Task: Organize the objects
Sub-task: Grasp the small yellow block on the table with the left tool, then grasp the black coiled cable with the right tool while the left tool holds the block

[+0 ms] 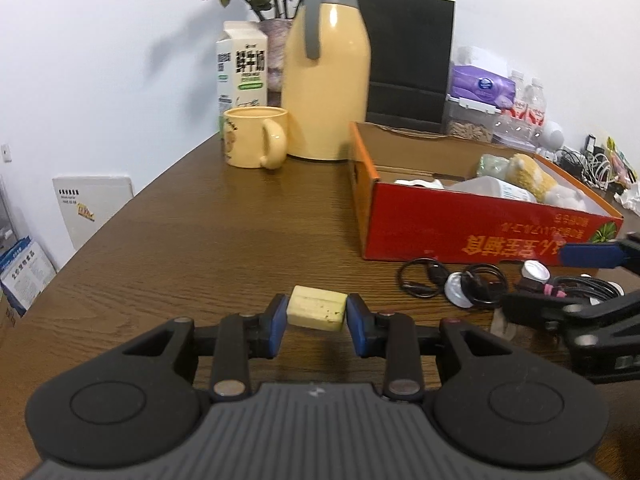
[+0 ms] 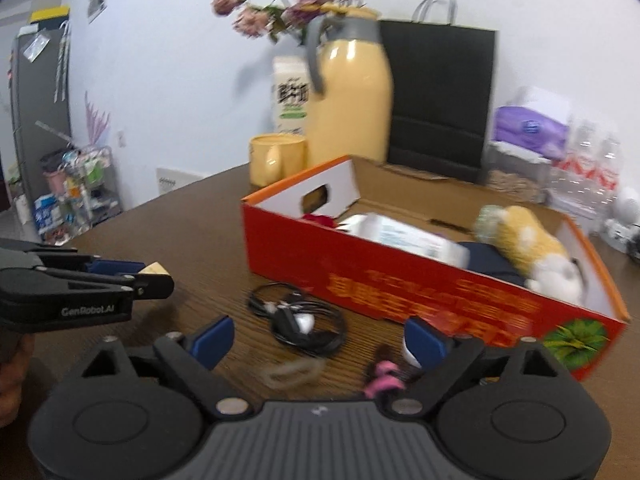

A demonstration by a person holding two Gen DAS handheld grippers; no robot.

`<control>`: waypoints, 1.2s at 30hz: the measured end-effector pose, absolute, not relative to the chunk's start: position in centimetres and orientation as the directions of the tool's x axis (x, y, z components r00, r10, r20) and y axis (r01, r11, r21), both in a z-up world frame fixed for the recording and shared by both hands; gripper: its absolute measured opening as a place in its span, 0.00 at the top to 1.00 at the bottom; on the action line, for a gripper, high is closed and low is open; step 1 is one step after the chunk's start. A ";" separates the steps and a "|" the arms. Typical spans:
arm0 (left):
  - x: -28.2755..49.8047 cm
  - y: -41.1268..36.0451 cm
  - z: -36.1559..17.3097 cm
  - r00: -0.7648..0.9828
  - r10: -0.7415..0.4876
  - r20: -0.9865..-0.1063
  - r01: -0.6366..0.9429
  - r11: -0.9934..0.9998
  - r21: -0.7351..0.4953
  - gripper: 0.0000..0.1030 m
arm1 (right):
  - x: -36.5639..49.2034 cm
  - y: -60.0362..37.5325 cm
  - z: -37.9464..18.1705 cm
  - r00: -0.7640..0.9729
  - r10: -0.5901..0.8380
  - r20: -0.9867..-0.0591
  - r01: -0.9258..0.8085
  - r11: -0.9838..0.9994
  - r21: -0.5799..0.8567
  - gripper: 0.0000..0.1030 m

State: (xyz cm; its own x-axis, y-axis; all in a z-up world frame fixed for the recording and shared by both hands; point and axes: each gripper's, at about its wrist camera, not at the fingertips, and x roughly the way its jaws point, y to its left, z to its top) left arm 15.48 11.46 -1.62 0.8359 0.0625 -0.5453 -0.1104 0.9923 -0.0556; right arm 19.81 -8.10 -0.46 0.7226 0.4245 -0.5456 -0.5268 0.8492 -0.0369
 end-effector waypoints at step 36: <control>15.4 11.9 -1.8 0.839 0.039 -0.543 -0.097 0.992 -0.077 0.74 | 21.8 -7.1 -1.7 0.697 0.446 -0.562 -0.504 0.862 0.059 0.52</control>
